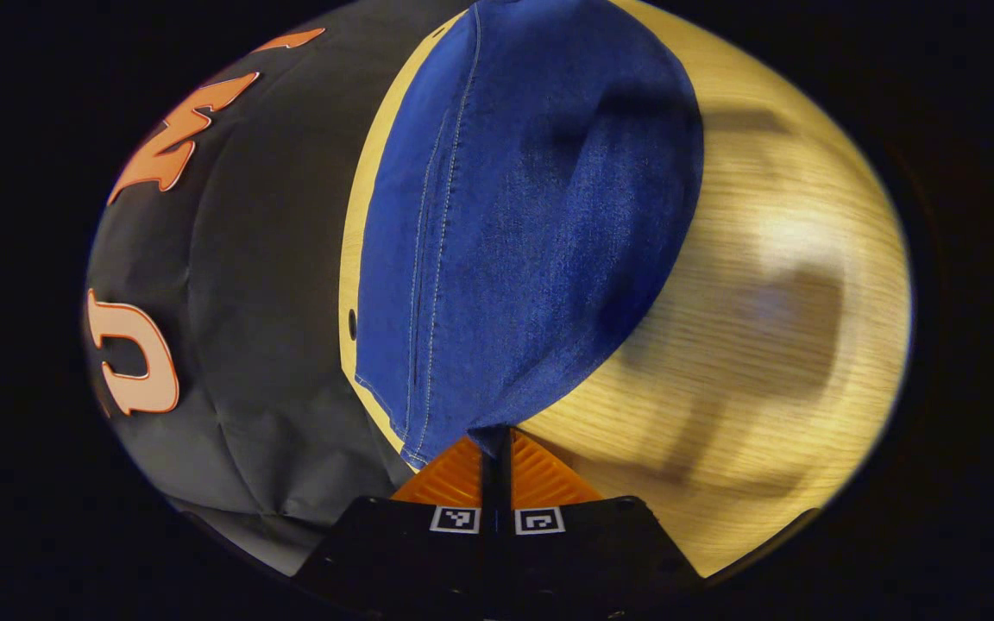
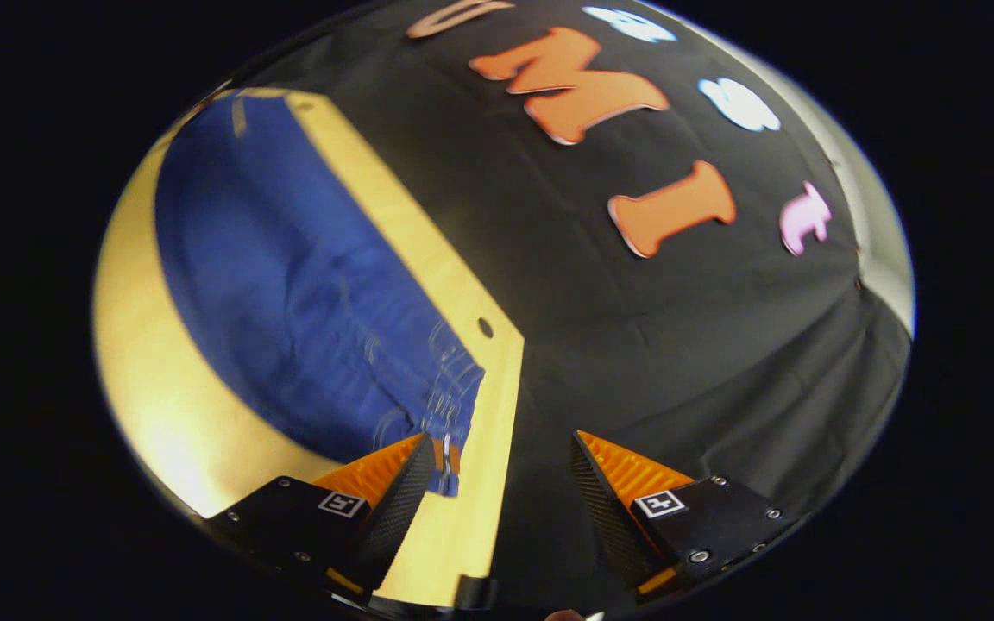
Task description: Grasp the waist and the cuffs of the jeans and fold them to make the two legs overlap; first hold the waist and fold one-third of the jeans toward the cuffs, then hold the cuffs and fold the remaining one-third in the same direction to finish folding.
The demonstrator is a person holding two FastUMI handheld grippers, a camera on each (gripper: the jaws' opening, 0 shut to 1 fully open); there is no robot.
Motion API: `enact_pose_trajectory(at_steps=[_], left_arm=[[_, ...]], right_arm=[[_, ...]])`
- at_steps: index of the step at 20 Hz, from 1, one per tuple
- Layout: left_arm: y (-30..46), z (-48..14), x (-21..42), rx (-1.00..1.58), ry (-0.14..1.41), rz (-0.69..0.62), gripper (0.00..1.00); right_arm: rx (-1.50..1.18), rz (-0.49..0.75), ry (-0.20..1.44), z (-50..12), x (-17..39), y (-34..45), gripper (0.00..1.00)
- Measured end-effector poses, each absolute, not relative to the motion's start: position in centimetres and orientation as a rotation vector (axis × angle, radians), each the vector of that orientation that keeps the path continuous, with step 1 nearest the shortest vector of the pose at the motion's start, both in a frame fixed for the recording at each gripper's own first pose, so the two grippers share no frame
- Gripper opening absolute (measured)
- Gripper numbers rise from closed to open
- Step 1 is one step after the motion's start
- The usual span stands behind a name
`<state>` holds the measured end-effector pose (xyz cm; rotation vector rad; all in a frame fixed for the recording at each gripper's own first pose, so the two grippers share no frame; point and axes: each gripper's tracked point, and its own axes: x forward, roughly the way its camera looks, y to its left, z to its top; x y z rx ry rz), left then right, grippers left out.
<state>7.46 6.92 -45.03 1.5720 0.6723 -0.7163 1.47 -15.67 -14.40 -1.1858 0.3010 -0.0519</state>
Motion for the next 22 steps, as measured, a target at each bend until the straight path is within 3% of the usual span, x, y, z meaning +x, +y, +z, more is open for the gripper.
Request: enact_pose_trajectory(at_steps=[5,14,22], left_arm=[[7.1,-45.3,7.3,1.596,0.678,-0.717,0.0],[7.1,-45.0,7.2,1.607,0.669,-0.707,0.0],[6.4,-44.4,7.4,1.571,0.624,-0.648,0.0]], right_arm=[[-1.567,0.183,0.345,-20.9,1.5,-16.7,0.98],[-1.679,0.325,0.392,-25.8,4.8,-18.0,0.97],[-1.701,0.35,0.348,-26.3,8.3,-16.6,0.94]])
